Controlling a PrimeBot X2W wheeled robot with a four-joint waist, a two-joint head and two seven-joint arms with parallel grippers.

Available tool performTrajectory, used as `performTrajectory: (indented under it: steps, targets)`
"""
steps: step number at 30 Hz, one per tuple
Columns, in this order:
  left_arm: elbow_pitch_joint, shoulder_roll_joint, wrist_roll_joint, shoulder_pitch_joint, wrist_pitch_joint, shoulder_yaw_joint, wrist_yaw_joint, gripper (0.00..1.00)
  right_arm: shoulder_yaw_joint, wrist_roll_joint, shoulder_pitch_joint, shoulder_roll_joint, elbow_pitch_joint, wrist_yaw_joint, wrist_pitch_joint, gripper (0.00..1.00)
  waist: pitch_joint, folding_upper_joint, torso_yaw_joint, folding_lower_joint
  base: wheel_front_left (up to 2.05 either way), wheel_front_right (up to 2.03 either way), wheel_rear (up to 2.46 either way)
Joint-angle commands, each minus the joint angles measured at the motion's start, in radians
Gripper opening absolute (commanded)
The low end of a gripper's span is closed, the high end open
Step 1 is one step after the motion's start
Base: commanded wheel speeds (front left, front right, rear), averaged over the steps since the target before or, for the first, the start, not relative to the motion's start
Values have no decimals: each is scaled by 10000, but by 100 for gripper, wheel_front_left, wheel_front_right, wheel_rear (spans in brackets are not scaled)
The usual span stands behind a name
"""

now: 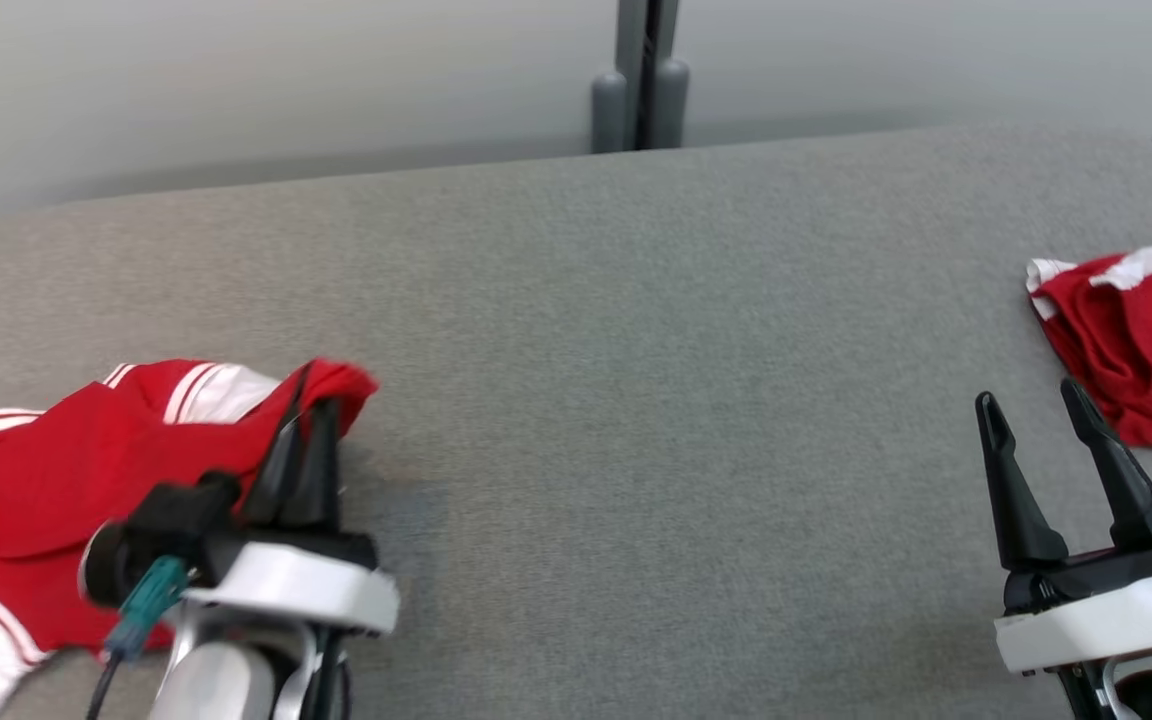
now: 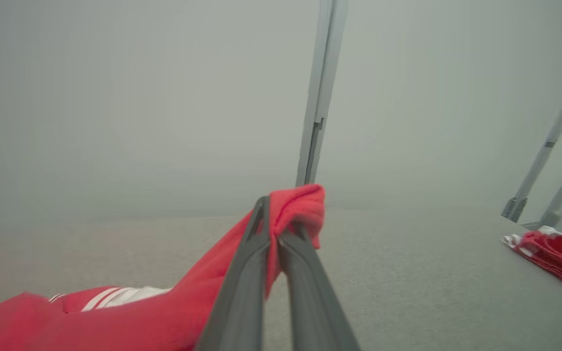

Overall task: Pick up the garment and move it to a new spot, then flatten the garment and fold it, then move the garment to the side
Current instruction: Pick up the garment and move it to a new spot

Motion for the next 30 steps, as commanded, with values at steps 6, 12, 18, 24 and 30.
performTrajectory:
  steps: [6,12,18,24,30]
  targets:
    - [436,-299,430,-2002,87,-1103,-790,0,67,135,-505,107,39,-1,-339,100,1162,-1,-1160,0,0,0,0]
    - [902,-677,654,-3558,128,-2131,-1325,0,192,246,-900,328,406,-1,-796,100,1903,-1,-2188,0,0,0,0]
    - [1415,-856,657,-4408,260,-3115,-1611,0,256,426,-1134,564,855,-1,-1178,100,2431,-1,-2933,0,0,0,0]
    - [2588,-918,415,-4714,566,-3603,-1710,38,282,521,-1267,695,1267,-1,-1459,100,2801,-1,-3169,0,0,0,0]
    - [3287,-936,209,-4714,455,-3708,-1734,100,320,552,-1424,770,1477,-1,-1569,100,2778,-1,-3043,0,0,0,0]
